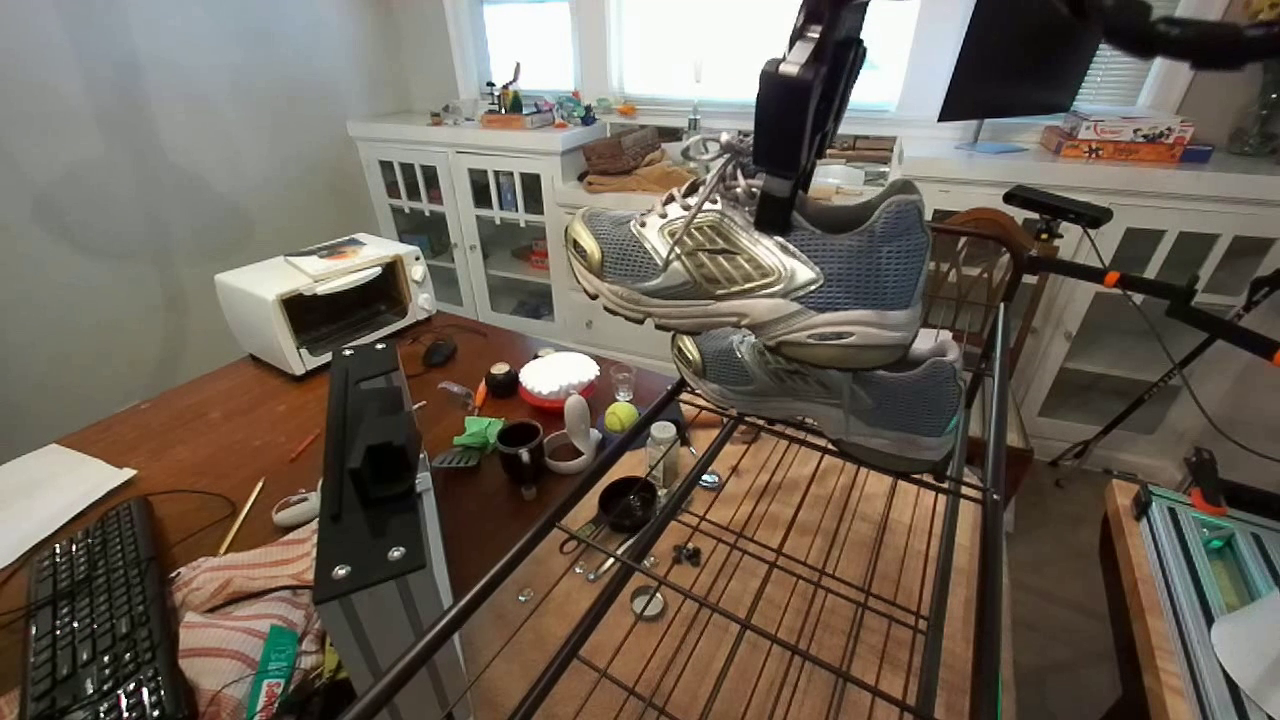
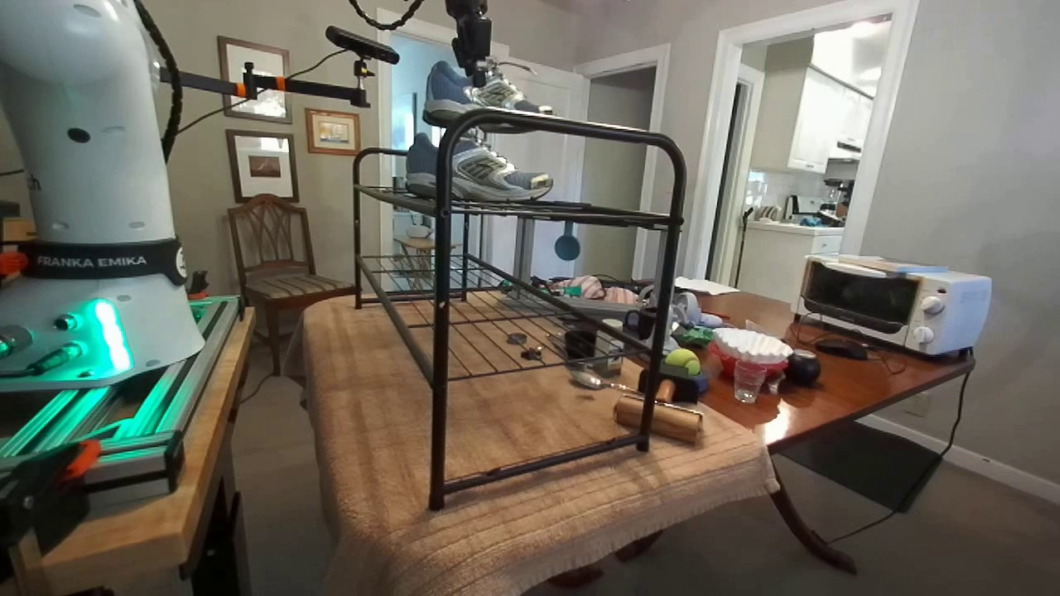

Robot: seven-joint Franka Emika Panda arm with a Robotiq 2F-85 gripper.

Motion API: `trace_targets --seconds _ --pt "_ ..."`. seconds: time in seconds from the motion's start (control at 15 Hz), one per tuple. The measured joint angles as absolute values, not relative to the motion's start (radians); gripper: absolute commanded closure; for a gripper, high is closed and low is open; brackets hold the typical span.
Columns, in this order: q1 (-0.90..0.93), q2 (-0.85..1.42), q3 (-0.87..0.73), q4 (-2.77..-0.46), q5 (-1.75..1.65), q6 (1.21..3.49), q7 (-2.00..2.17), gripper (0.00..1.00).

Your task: Move the shoe to the left

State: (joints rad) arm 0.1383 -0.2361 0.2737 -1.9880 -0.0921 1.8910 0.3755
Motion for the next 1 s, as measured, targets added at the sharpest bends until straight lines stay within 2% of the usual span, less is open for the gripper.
trace_targets --seconds 1.0 --pt "0.168 -0.268 0.258 -2.133 0.008 1.879 0.381 0.93"
